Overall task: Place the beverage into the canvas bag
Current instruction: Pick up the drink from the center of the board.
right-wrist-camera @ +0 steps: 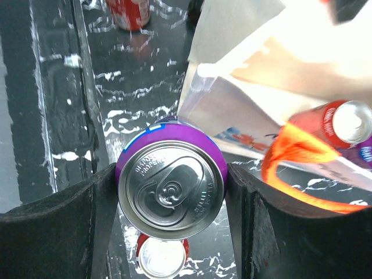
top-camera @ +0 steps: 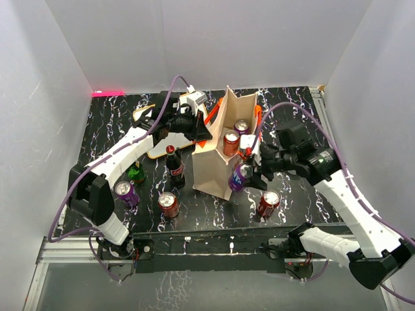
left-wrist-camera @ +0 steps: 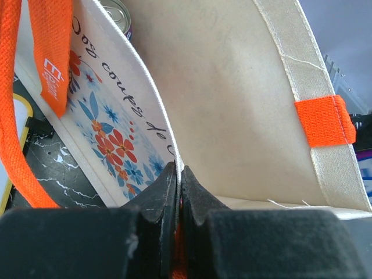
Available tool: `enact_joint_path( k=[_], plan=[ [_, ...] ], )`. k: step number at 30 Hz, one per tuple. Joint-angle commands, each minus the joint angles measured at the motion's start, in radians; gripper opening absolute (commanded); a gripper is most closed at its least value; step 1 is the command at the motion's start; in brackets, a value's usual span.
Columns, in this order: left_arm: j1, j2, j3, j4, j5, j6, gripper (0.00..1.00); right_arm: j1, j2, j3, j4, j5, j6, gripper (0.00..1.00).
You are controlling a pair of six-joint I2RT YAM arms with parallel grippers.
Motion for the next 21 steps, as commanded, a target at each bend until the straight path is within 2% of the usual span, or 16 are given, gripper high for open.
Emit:
enact_joint_path(
  k=[1,8,15,21],
  plan=[
    [-0.003,0.007,0.037,-0.056,0.057,0.026,0.00,-0.040,-0.005,0.209,-0.046,-0.153,-0.016,0.08],
    [-0.004,0.009,0.048,-0.059,0.056,0.031,0.00,-0.072,0.045,0.447,-0.043,-0.152,0.059,0.08],
    [-0.004,-0.009,0.039,-0.060,0.053,0.040,0.00,-0.078,0.133,0.624,0.054,-0.086,0.193,0.08],
    [-0.004,-0.029,0.028,-0.058,0.041,0.049,0.00,-0.077,0.193,0.649,0.174,0.070,0.257,0.08]
  ],
)
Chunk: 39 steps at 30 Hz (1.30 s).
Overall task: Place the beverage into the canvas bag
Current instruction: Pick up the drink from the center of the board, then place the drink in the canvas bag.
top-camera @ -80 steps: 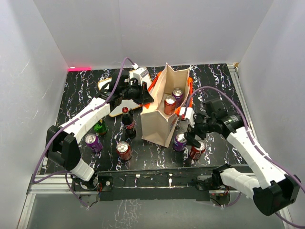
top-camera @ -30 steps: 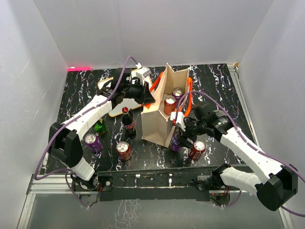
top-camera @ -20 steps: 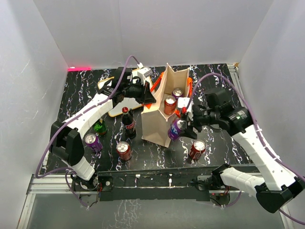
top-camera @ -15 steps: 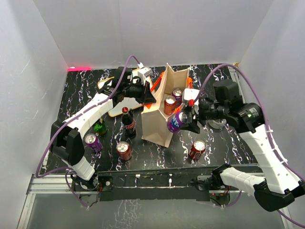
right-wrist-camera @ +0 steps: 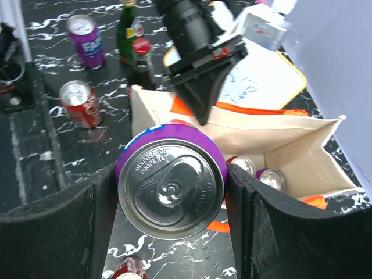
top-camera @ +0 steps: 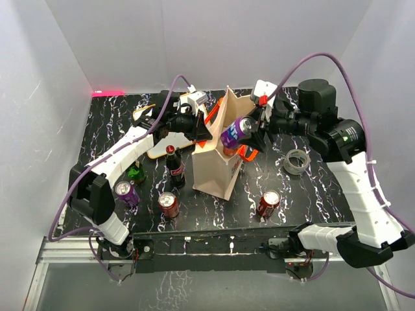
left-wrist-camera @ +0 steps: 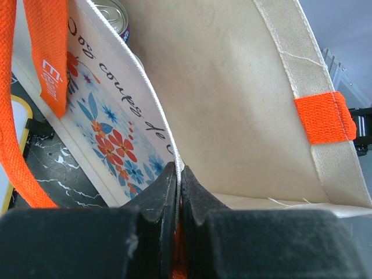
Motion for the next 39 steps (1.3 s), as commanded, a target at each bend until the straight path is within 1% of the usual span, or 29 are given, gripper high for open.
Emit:
enact_joint_path(
  k=[1,9,13,18,22,29,39],
  plan=[
    [-0.004,-0.045,0.006,-0.031,0.024,0.022,0.00,-0.008,0.019,0.049,0.221,0.127,0.070,0.08],
    [-0.003,-0.060,0.000,-0.016,0.021,0.000,0.00,-0.008,0.057,-0.092,0.322,0.293,0.074,0.08],
    [-0.004,-0.068,-0.008,-0.011,0.022,-0.005,0.00,-0.008,0.058,-0.170,0.316,0.290,0.069,0.08],
    [-0.004,-0.075,-0.015,-0.008,0.014,-0.007,0.00,-0.008,0.002,-0.274,0.308,0.269,0.034,0.08],
    [-0.004,-0.075,-0.017,-0.010,0.009,-0.001,0.00,-0.009,-0.004,-0.321,0.312,0.271,0.032,0.08],
    [-0.004,-0.073,-0.030,-0.001,0.011,0.002,0.00,-0.009,0.079,-0.297,0.354,0.364,0.081,0.08],
    [-0.004,-0.078,-0.031,0.004,0.017,-0.001,0.00,-0.009,0.233,-0.202,0.338,0.402,0.141,0.08]
  ],
)
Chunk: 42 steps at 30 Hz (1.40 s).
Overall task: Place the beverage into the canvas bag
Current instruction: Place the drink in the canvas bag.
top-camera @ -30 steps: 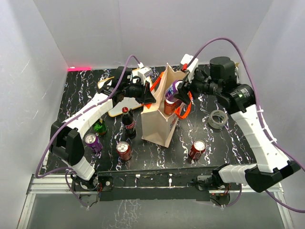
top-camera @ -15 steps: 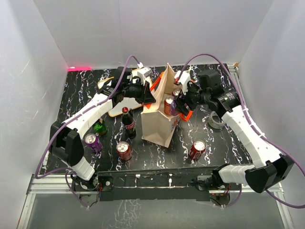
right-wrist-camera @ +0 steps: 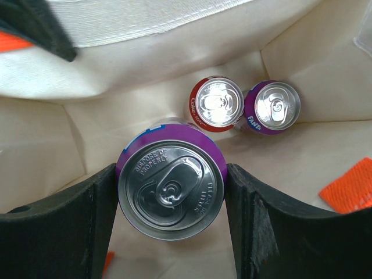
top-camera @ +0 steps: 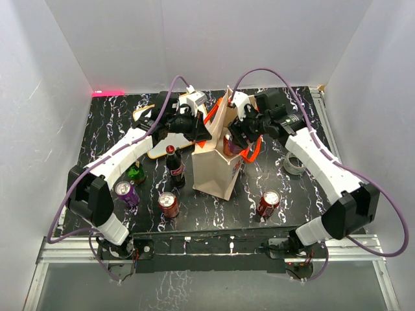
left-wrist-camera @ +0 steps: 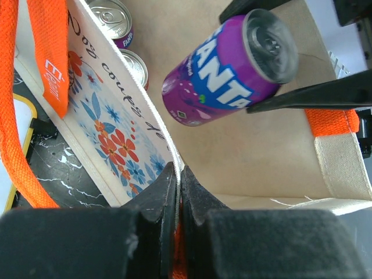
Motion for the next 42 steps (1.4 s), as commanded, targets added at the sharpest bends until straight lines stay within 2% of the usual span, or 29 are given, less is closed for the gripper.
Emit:
enact_joint_path(
  k=[1,20,42],
  plan=[
    [-0.002,-0.059,-0.009,-0.020,0.033,0.004,0.00,-0.004,0.012,0.096,0.100,0.039,0.041,0.08],
    [-0.003,-0.072,-0.017,-0.017,0.033,0.012,0.00,-0.001,0.115,0.065,0.114,0.144,0.040,0.08],
    [-0.003,-0.077,-0.025,-0.012,0.028,0.012,0.00,-0.002,0.198,-0.069,0.167,0.116,-0.055,0.08]
  ],
)
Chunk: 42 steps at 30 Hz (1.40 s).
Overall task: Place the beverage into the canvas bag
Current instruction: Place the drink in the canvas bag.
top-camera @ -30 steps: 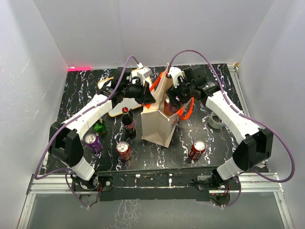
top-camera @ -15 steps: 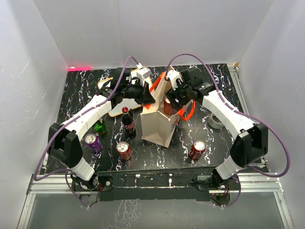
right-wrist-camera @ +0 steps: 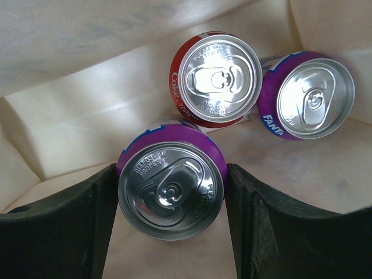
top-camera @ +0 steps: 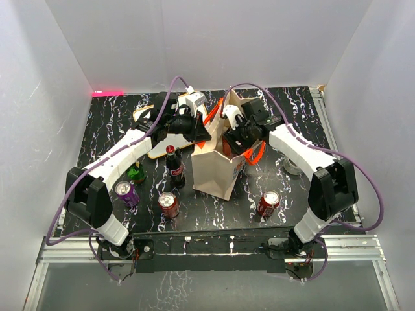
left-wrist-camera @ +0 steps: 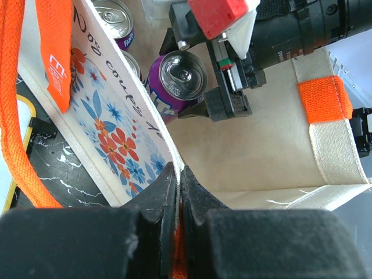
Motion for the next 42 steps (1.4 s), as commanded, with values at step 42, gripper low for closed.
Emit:
enact_joint_path(
  k=[42],
  plan=[
    [-0.002,-0.078,-0.021,-0.027,0.030,0.025,0.00,-0.087,0.097,0.012,0.215,0.148,-0.025,0.12]
  ],
)
